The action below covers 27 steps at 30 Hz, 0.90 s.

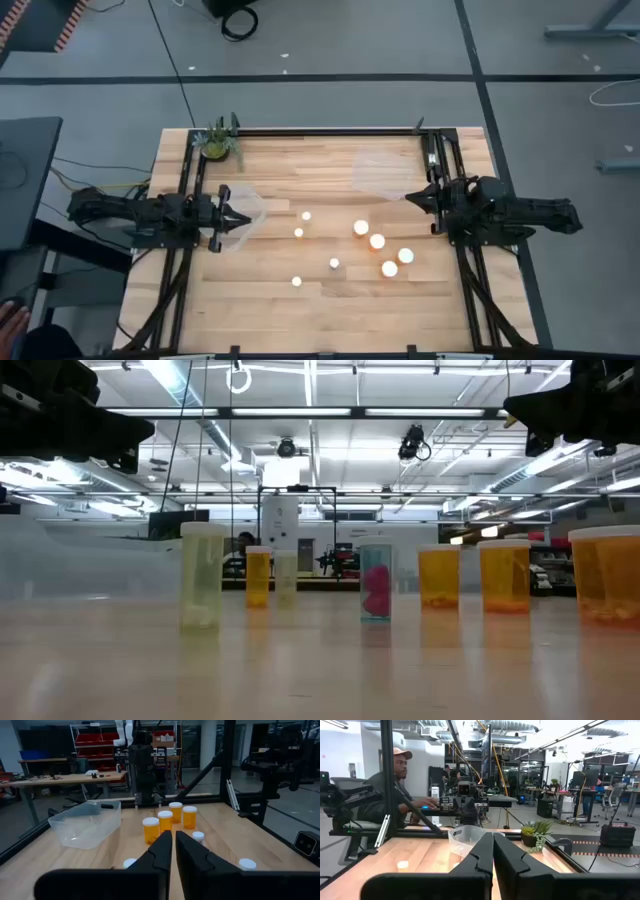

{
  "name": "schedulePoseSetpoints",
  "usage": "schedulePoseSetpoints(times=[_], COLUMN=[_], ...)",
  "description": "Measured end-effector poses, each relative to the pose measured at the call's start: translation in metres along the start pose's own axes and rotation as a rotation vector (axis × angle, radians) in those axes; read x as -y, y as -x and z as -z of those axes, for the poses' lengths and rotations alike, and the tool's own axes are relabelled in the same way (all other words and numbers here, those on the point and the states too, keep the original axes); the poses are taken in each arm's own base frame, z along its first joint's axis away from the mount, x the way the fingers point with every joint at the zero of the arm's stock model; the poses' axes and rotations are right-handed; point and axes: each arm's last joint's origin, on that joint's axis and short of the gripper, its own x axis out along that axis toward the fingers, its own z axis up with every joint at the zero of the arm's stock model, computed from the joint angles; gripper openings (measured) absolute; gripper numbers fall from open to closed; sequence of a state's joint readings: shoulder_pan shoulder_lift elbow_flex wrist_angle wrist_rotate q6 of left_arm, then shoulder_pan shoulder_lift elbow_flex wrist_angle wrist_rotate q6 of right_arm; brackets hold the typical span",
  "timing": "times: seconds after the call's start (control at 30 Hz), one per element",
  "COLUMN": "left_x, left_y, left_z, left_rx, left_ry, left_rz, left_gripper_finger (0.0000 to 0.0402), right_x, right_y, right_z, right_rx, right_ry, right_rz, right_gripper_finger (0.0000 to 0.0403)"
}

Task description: Pick and place medicine bottles into bin by pill shape (circle, oval)

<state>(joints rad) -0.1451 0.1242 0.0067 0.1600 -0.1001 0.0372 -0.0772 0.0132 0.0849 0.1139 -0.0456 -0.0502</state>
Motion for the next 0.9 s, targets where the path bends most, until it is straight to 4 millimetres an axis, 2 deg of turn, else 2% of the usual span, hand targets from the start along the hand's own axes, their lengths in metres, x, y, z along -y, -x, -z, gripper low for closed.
schedulePoseSetpoints(times=[0.9], left_x=[0.0000], left_y=[0.0000], left_z=[0.0000], left_rx=[0.000], left_ry=[0.000], left_rz=[0.000], left_gripper_finger=[0.0028], right_x=[0.0000], right_y=[0.0000], right_z=[0.0000], right_rx=[0.000], right_ry=[0.000], right_rz=[0.000], right_gripper_finger=[0.0017])
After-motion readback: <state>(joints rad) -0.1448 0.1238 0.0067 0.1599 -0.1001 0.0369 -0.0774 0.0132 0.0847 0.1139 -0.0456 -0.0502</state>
